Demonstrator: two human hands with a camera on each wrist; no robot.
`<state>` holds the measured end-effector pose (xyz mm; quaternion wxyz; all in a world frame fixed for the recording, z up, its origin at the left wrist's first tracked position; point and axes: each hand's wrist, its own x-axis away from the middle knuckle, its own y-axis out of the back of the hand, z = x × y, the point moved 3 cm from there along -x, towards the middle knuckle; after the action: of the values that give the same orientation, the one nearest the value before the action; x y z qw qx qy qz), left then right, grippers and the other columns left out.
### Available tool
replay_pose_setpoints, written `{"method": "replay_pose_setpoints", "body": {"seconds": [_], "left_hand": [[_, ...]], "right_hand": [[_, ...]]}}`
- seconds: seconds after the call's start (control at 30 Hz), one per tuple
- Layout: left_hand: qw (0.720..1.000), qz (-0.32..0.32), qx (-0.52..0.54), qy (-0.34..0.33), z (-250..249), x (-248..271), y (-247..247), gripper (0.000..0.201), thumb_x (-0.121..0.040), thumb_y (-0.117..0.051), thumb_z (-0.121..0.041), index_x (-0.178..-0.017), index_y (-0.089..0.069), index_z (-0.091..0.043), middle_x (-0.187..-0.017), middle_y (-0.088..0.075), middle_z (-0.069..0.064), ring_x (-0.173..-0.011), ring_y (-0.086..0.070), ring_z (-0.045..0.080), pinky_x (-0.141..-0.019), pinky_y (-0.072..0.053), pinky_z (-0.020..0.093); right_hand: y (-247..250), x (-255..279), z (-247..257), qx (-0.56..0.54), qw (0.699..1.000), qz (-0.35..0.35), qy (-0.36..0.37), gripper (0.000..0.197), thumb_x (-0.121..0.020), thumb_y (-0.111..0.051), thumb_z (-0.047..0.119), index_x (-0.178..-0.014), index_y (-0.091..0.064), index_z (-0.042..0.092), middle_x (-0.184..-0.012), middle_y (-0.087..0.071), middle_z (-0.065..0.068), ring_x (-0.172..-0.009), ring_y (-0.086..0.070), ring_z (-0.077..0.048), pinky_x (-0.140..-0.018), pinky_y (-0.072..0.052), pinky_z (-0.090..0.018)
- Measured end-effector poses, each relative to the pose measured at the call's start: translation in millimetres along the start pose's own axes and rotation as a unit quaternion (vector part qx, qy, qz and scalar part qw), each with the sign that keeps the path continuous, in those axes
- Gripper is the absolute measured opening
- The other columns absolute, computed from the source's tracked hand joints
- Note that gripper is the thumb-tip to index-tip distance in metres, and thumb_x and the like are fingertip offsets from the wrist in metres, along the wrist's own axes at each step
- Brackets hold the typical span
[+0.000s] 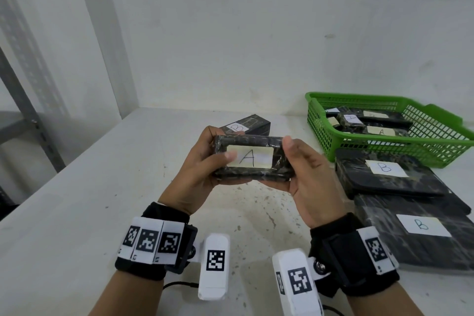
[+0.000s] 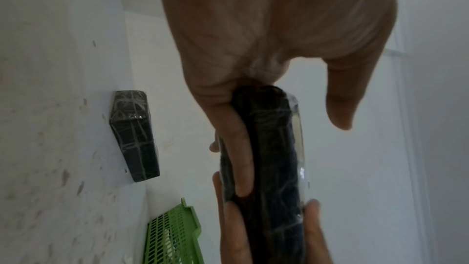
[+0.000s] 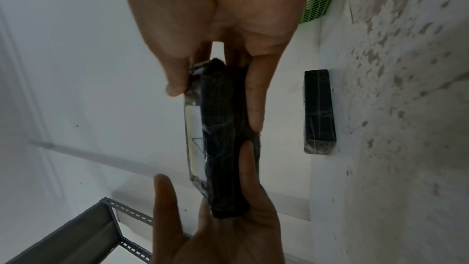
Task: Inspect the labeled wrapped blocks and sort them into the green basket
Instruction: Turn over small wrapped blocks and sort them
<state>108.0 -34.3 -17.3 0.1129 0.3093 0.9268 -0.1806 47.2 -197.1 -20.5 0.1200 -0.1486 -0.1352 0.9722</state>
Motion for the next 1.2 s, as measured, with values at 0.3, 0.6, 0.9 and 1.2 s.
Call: {"method": "replay_pose_setpoints", "body": {"seconds": [0.3,0.6,0.9,1.2], "left_hand": [[0.999,-0.023,-0.039,-0.019,-0.8,0.0,-4.3,0.013,-0.088,-0.055,-0.022,-0.085,-0.043,-0.018,-0.11,-0.069,0.004,-0.091,-0.069,0.018,-0.067,-0.06,0.046],[0.997,-0.043,-0.063,-0.028,-0.4,0.0,-7.1,0.024,-0.089,-0.067,-0.019,-0.081,-0.045,-0.022,-0.102,-0.068,0.001,-0.084,-0.07,0.019,-0.058,-0.059,0.042],[0.996,-0.026,-0.072,-0.033,1.7,-0.1,-8.6,0.024,-0.081,-0.067,-0.011,-0.078,-0.05,-0.026,-0.101,-0.068,0.009,-0.078,-0.072,0.028,-0.058,-0.06,0.041],[0.997,-0.017,-0.059,-0.04,-1.2,-1.8,-2.4,0.031,-0.074,-0.071,0.0,-0.086,-0.053,-0.022,-0.104,-0.062,0.017,-0.082,-0.069,0.028,-0.062,-0.06,0.039]], "right_hand": [[-1.5,0.8,-4.3,0.027,0.999,-0.035,0.017,0.036,-0.077,-0.064,0.047,-0.081,-0.066,0.011,-0.078,-0.059,-0.014,-0.072,-0.062,-0.024,-0.062,-0.059,-0.036],[-2.8,1.1,-3.8,0.055,0.997,-0.03,0.046,0.034,-0.083,-0.064,0.037,-0.072,-0.048,0.008,-0.064,-0.05,-0.001,-0.065,-0.059,-0.019,-0.057,-0.059,-0.036],[-1.9,2.5,-2.9,0.063,0.996,-0.029,0.06,0.03,-0.076,-0.074,0.027,-0.067,-0.048,0.014,-0.071,-0.05,-0.011,-0.068,-0.061,-0.021,-0.055,-0.058,-0.031],[-5.2,1.7,-0.1,0.048,0.997,0.021,0.06,0.023,-0.076,-0.073,0.019,-0.063,-0.054,0.025,-0.064,-0.051,0.006,-0.065,-0.057,-0.011,-0.061,-0.059,-0.03]]}}
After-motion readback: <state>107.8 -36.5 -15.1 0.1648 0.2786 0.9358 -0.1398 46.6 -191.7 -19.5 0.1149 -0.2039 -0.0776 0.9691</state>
